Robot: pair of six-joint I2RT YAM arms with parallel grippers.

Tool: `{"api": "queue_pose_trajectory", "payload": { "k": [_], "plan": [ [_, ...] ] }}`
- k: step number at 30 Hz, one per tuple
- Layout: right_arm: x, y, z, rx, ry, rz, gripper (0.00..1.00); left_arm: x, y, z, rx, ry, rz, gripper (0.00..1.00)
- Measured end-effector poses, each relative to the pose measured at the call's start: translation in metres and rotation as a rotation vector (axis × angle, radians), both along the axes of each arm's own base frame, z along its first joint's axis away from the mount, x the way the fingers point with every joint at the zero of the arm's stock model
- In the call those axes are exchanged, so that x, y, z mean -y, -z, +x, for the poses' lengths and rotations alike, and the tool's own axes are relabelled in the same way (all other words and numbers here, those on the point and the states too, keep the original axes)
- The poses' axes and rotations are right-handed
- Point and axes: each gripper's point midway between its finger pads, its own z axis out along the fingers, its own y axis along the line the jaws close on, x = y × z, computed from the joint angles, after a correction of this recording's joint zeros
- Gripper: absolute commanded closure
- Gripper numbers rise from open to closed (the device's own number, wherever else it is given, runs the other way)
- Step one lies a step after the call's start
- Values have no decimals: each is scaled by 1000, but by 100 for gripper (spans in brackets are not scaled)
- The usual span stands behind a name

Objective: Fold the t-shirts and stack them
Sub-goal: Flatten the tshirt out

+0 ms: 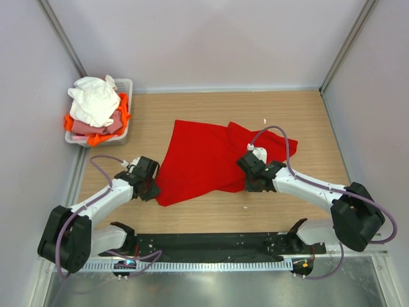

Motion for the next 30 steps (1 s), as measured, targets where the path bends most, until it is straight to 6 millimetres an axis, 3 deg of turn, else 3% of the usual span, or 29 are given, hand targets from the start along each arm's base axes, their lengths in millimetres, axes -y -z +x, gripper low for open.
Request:
{"api": "queue_pose_trajectory", "payload": {
  "k": [1, 2, 8, 10, 12, 14, 15, 17, 20, 25, 27, 30],
  "plan": [
    [0, 0, 0, -3, 0, 2, 99, 2, 1, 5, 16, 0, -7, 94],
    [0, 0, -1, -4, -3, 4, 99, 5, 1, 9, 26, 1, -15, 100],
    [-1, -11, -2, -1, -9, 14, 99, 13, -9, 18, 60, 37, -45, 100],
    [-2, -26, 1, 20, -9, 31, 99, 16, -34, 24, 98, 44, -58, 100],
    [-2, -52, 6, 60, -5, 56, 99, 19, -79, 37, 184, 57, -76, 100],
    [-2, -88, 14, 123, 6, 99, 99, 23, -138, 56, 324, 62, -104, 100],
    [-2, -108, 18, 158, 15, 118, 99, 23, -186, 63, 420, 68, -117, 100],
    [0, -162, 26, 253, 32, 172, 99, 20, -245, 68, 544, 72, -132, 100],
    [4, -251, 32, 419, 44, 268, 99, 12, -317, 63, 703, 71, -151, 100],
    [30, -370, 12, 666, 31, 386, 99, -2, -377, 42, 813, 102, -136, 100],
    [46, -404, -5, 746, 21, 413, 99, -4, -399, 33, 853, 122, -141, 100],
    [67, -437, -31, 831, -4, 446, 99, -5, -431, 20, 928, 160, -163, 100]
  ]
}}
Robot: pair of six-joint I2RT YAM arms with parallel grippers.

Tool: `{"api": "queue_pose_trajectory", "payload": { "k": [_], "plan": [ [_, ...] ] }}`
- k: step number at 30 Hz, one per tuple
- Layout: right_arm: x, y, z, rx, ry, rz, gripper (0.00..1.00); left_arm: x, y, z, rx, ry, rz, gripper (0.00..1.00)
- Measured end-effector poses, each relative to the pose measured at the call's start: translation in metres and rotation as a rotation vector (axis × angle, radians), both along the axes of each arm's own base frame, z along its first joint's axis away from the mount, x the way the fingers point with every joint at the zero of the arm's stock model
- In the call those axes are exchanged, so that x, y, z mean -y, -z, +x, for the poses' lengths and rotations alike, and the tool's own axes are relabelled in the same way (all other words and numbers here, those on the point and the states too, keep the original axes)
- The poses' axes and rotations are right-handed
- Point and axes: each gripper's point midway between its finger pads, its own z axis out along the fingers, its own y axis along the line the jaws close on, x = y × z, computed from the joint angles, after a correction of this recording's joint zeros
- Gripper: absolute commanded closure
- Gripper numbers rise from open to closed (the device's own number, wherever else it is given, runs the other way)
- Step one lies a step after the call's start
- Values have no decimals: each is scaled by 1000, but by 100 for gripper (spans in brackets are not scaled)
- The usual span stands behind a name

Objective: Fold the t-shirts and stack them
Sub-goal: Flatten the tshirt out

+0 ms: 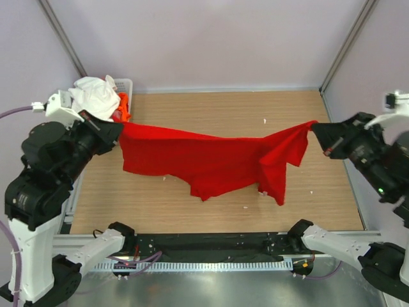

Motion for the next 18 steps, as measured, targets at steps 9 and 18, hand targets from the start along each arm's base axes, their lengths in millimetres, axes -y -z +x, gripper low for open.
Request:
{"api": "queue_pose_trajectory", "payload": {
  "k": [9, 18],
  "plan": [
    [41, -54, -81, 273, -141, 64, 99, -5, -65, -55, 201, 114, -44, 100],
    [58, -79, -90, 442, -121, 36, 99, 2, -70, -67, 247, 187, -45, 100]
  ]
}}
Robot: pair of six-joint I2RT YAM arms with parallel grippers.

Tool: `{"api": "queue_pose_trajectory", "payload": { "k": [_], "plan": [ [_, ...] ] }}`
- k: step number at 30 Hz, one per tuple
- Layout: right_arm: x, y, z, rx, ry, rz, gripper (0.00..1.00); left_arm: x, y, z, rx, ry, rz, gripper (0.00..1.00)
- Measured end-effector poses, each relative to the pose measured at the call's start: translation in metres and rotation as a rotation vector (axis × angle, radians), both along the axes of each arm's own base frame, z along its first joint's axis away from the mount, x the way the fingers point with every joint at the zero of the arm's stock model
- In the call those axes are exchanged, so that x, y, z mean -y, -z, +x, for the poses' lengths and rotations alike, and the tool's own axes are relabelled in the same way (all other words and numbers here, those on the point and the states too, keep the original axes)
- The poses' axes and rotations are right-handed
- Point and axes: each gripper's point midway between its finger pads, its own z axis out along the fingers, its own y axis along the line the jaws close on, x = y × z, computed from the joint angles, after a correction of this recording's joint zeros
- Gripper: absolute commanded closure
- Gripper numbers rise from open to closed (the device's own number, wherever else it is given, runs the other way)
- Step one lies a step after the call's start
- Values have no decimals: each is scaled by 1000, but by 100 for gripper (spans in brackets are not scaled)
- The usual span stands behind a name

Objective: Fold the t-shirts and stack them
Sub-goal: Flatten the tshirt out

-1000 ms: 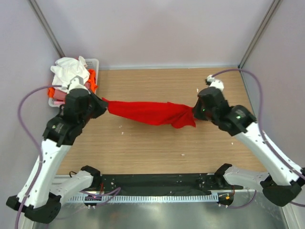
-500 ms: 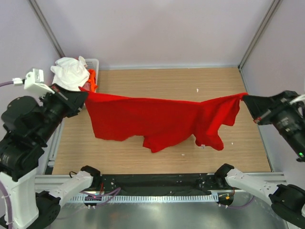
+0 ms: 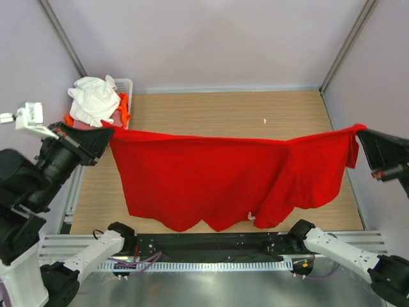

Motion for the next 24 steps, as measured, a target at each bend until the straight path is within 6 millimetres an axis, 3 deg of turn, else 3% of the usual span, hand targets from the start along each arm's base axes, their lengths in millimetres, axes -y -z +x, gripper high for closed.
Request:
{"api": "queue_pose_trajectory", "payload": {
  "k": [2, 4, 6, 8, 9, 11, 12, 14, 15, 16, 17, 18, 19, 20, 21, 23, 24],
  "plan": [
    [-3, -4, 27, -18, 57, -20, 99, 5, 7, 19, -38, -19, 18, 100],
    [-19, -10, 56, -31, 84, -56, 99, 9, 20, 52, -106, -71, 50, 100],
    [-44, -11, 86, -38, 150, -121, 99, 15, 39, 89, -188, -120, 90, 100],
    [-77, -4, 116, -37, 235, -234, 99, 18, 73, 142, -314, -172, 117, 100],
    [-92, 2, 131, -40, 277, -298, 99, 17, 85, 159, -354, -189, 114, 100],
    [-105, 17, 168, -70, 393, -407, 99, 9, 133, 214, -478, -237, 101, 100],
    [-110, 31, 197, -102, 435, -467, 99, 6, 162, 236, -551, -248, 95, 100],
    [-93, 58, 258, -187, 539, -527, 99, 2, 221, 273, -693, -262, 89, 100],
    [-78, 83, 298, -257, 572, -556, 96, 1, 245, 291, -744, -266, 82, 95],
    [-58, 111, 341, -338, 597, -562, 86, 2, 265, 303, -786, -265, 82, 88],
    [-40, 140, 379, -410, 604, -548, 67, 4, 287, 319, -835, -263, 85, 81],
    [-24, 164, 407, -471, 605, -537, 40, 7, 304, 337, -867, -259, 84, 62],
    [-4, 197, 443, -559, 597, -515, 10, 10, 318, 357, -891, -253, 85, 49],
    [12, 226, 484, -601, 580, -464, 1, 13, 330, 378, -906, -251, 82, 40],
    [22, 249, 509, -625, 565, -443, 0, 16, 339, 398, -900, -248, 78, 21],
    [47, 309, 545, -716, 535, -394, 0, 18, 354, 419, -908, -249, 85, 3],
    [53, 340, 549, -776, 514, -374, 0, 19, 362, 420, -921, -251, 92, 0]
  ]
}}
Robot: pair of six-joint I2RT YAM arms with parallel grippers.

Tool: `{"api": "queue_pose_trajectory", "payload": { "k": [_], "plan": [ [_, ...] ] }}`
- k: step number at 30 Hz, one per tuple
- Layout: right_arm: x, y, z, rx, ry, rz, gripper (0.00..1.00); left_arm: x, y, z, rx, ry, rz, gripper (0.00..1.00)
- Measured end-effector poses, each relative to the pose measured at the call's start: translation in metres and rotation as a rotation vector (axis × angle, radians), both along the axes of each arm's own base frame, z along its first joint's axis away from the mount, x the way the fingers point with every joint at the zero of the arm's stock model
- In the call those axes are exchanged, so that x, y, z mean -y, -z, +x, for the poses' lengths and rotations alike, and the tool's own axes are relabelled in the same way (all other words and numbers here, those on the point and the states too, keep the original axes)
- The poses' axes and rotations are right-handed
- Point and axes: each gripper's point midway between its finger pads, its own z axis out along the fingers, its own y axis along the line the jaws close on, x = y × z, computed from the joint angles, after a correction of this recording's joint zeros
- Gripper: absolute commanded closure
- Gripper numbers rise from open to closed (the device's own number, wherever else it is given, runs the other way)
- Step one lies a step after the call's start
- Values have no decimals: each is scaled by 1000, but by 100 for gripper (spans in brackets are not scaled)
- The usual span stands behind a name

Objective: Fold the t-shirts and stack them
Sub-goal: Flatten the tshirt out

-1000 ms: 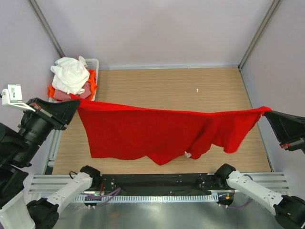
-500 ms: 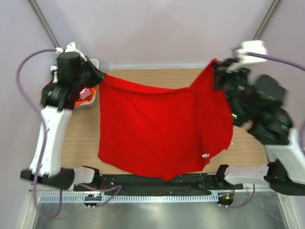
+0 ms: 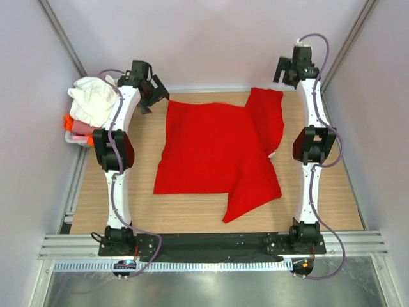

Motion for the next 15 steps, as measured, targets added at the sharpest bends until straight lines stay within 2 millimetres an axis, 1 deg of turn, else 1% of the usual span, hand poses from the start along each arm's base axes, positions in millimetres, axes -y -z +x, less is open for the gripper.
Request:
{"api": "queue_pose_trajectory", "payload": {
  "k": [1, 2, 3, 4, 5, 6, 7, 8, 10, 11, 12, 13, 15],
  "plan": [
    [0, 21, -2, -46, -4, 31, 0, -1, 7, -5, -25, 0, 14, 0],
    [-4, 44, -10, -107, -11, 64, 0, -1, 7, -11, -35, -1, 28, 0],
    [-12, 60, -19, -148, -23, 95, 0, 0, 4, -17, -35, 2, 41, 0],
    [-22, 69, -32, -178, -37, 124, 0, 2, 0, -27, -37, 7, 55, 0],
    [-32, 73, -49, -213, -49, 147, 0, 4, -8, -38, -36, 16, 65, 0],
    [-42, 73, -66, -237, -63, 165, 0, 6, -15, -47, -32, 23, 74, 0],
    [-48, 67, -78, -243, -68, 176, 0, 10, -26, -59, -18, 38, 86, 0],
    [-55, 54, -90, -234, -78, 187, 0, 13, -39, -70, 1, 51, 95, 0],
    [-68, 19, -109, -173, -99, 204, 0, 19, -61, -93, 58, 72, 104, 0],
    [-70, 2, -120, -146, -101, 209, 0, 21, -65, -109, 64, 85, 105, 0],
    [-70, -14, -132, -112, -100, 213, 0, 22, -66, -121, 74, 93, 105, 0],
    [-68, -22, -142, -99, -96, 217, 0, 22, -64, -137, 76, 104, 105, 0],
    [-62, -34, -170, -80, -74, 225, 0, 18, -47, -162, 46, 112, 109, 0]
  ]
}}
